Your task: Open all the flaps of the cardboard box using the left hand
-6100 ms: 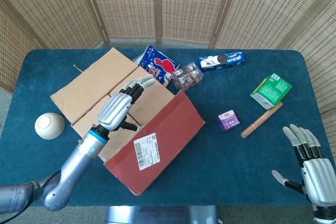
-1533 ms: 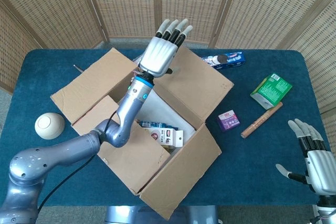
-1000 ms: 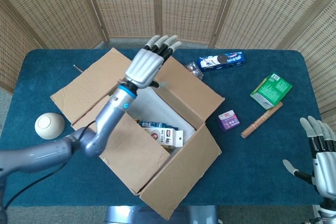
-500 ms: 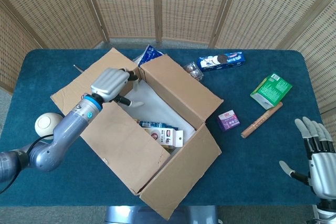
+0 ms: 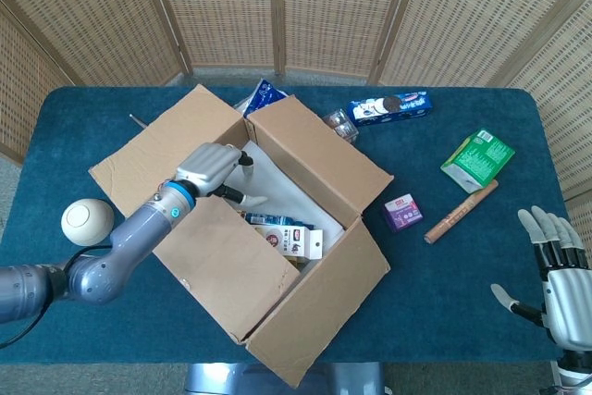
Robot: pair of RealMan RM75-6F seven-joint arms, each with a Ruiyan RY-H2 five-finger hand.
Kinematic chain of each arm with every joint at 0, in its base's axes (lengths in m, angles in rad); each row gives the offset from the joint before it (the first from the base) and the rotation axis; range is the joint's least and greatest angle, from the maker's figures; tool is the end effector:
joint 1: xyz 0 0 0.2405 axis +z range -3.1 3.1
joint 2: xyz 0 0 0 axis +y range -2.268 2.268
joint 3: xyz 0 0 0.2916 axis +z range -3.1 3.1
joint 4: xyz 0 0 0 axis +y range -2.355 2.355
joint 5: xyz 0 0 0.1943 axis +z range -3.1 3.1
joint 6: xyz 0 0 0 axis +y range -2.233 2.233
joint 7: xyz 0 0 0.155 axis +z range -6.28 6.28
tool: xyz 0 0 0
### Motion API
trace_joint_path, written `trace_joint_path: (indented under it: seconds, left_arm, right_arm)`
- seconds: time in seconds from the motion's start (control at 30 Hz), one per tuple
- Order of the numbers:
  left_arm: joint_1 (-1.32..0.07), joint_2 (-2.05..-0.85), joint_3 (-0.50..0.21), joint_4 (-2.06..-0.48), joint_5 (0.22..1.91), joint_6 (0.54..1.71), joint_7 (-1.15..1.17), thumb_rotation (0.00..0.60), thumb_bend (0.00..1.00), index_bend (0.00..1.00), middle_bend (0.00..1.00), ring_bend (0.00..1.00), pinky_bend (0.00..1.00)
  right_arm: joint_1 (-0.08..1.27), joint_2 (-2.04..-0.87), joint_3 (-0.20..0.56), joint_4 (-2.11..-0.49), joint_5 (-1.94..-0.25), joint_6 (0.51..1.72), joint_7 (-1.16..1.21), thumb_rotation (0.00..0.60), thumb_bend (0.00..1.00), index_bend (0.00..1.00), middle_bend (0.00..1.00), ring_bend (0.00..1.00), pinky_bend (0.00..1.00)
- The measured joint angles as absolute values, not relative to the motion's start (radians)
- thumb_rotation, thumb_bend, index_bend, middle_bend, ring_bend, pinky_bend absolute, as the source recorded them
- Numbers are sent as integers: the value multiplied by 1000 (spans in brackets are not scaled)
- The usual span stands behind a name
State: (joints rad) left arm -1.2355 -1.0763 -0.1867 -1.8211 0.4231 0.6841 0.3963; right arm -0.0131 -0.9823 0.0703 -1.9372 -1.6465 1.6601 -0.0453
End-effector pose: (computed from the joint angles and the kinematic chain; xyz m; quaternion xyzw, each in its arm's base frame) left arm -0.0413 0.4231 0.1070 -0.7664 -0.4371 -0.3084 0.3558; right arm -0.2668 -0.1616 0.2331 0.5492 -0.3664 0.4887 0.5703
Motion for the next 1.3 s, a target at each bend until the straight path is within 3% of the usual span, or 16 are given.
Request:
trace_joint_path:
  seconds: [0.47,0.67,0.8,1.0,1.3]
  left_arm:
    - [-1305,-1117,-102,-1808,369,705,445,242,0,512,409,281,381]
    - [-1318,-1110,-58,-1814,352,685,454,243,0,522,489,362,433]
    - [-1323,-1096,-42,-1823,352,675,452,245,0,538,529,402,497]
    - [-1314,-1059,-36,-1841,367,663,427,245,0,557,620,440,506]
    - [-1288,-955,-18,-1882,422,594,364,247,0,569,660,450,518]
  right_arm:
    - [-14,-977,72,-1936,-1643,1659,-32,600,142,0,0,0,24]
    - [-14,-977,72,-1937,-1645,1659,-35,600,144,0,0,0,24]
    - [-15,-977,72,-1938,-1646,1660,-35,600,143,0,0,0,24]
    - [-16,-978,69,-1941,-1655,1660,-40,600,143,0,0,0,24]
    - [-20,-976,63,-1946,-1671,1664,-40,600,143,0,0,0,24]
